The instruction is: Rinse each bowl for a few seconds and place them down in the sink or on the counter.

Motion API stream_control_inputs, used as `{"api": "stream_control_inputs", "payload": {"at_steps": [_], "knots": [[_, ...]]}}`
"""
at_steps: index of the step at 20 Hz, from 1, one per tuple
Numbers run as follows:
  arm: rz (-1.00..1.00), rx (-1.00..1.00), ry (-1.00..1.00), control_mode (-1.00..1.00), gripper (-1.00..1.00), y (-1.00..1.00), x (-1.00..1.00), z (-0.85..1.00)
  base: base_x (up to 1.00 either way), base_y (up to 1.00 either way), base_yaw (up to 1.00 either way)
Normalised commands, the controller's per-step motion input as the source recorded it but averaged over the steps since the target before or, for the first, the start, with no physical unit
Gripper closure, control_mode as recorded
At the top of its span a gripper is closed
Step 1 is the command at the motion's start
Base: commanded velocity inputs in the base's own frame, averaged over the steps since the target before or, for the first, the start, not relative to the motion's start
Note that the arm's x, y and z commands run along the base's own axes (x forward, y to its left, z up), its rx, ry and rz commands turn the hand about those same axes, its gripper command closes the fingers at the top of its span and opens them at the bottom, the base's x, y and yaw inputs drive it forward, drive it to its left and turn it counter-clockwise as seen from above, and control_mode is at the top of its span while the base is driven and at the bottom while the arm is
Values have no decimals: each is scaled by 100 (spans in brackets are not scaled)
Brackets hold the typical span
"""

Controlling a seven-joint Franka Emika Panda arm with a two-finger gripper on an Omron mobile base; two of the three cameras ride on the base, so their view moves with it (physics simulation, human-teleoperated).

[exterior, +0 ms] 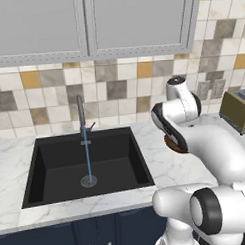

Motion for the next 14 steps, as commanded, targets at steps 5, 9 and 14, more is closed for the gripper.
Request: {"api": "stream_control_inputs", "payload": {"at_steps": [5, 9, 14], "knots": [[9, -6, 7, -100, -100, 0, 12, -21, 0, 0, 0], [8, -1, 2, -100, -100, 1, 12, -21, 0, 0, 0], [6, -4, 5, -100, -100, 3, 16, -18, 0, 0, 0]]}}
